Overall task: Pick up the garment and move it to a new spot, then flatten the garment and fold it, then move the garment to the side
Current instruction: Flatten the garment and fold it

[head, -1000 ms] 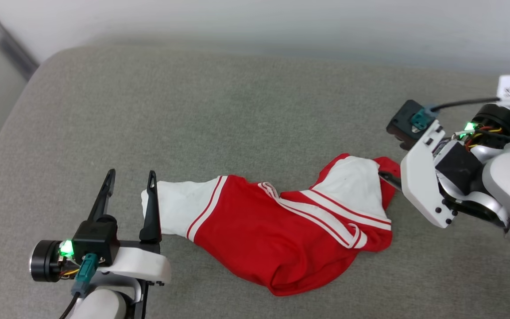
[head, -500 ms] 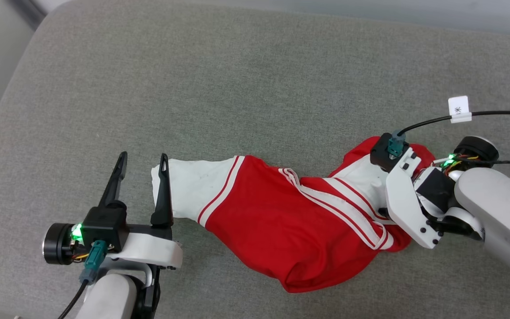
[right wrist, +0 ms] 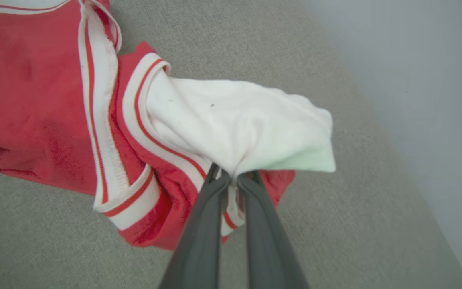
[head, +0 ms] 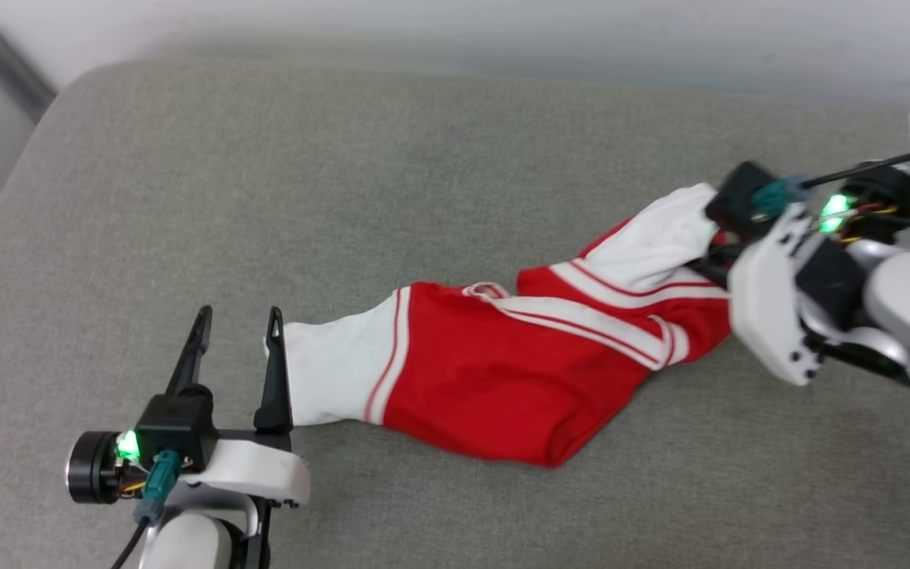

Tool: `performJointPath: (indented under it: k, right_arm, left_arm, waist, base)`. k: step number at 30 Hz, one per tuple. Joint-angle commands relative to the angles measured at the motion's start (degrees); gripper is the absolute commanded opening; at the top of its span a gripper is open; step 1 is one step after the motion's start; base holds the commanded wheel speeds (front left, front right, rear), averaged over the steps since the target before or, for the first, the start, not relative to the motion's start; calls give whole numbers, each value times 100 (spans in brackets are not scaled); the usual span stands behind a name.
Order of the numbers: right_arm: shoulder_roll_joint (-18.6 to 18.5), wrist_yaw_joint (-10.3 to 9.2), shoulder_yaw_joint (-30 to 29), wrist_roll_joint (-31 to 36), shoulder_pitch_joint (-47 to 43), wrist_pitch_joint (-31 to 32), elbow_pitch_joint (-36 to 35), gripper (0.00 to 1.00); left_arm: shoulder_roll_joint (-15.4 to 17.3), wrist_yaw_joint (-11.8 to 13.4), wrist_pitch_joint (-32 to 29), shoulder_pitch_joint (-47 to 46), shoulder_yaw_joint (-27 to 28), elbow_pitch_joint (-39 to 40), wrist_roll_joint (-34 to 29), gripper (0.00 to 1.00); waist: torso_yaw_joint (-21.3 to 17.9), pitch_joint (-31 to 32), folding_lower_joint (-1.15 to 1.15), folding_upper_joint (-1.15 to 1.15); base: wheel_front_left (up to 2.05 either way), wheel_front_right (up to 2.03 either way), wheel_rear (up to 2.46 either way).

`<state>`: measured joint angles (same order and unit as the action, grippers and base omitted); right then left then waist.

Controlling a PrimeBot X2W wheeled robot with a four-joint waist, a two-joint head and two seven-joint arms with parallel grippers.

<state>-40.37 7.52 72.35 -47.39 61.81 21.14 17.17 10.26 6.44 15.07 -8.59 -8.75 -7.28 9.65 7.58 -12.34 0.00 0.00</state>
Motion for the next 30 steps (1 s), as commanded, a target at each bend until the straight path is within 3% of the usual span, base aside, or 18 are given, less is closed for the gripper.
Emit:
performJointPath:
  k: [1,6,11,17,21,22,23,24,30]
  right_arm:
    - [-298,-6,-91,-113,-39,-138,-130,0]
    - [-841,-5,-288,-233,-523,-335,-294,0]
    - [-1301,-6,-642,-477,-1736,-545,-198,0]
    - [-1148,-5,-930,-824,-3334,-843,244,0]
    - [-887,-5,-1153,-812,-3920,-1048,495,0]
    - [-849,-5,-1277,-790,-3955,-1141,508,6]
    - [-828,-5,-1409,-764,-3979,-1236,483,48]
    - [-843,-5,-1559,-755,-4009,-1317,436,100]
    - [-1401,-5,-2481,-532,-4150,-1311,-308,100]
  left_arm:
    - [-73,-47,14,116,47,1,-57,100]
    - [-164,-130,14,264,129,-1,-144,100]
    - [-263,-239,14,397,237,-25,-209,100]
    - [-344,-346,14,457,316,-42,-297,100]
    - [-378,-426,14,488,364,-83,-348,100]
    - [-391,-438,14,492,375,-94,-361,100]
    - [-402,-434,14,502,386,-101,-385,100]
    - [-407,-445,14,522,396,-106,-393,100]
    - [-452,-483,14,653,426,-140,-459,100]
  waist:
    - [-145,203,0,0]
    - [-247,344,0,0]
    - [-359,414,0,0]
    - [-426,444,0,0]
    - [-484,494,0,0]
    - [-498,518,0,0]
    - [-516,547,0,0]
    - [-527,579,0,0]
    - [-577,764,0,0]
  base:
    - [0,0,0]
    - [0,0,0]
    - [0,0,0]
    - [0,0,0]
    - [0,0,0]
    - [0,0,0]
    - [0,0,0]
    - [0,0,0]
    - [0,0,0]
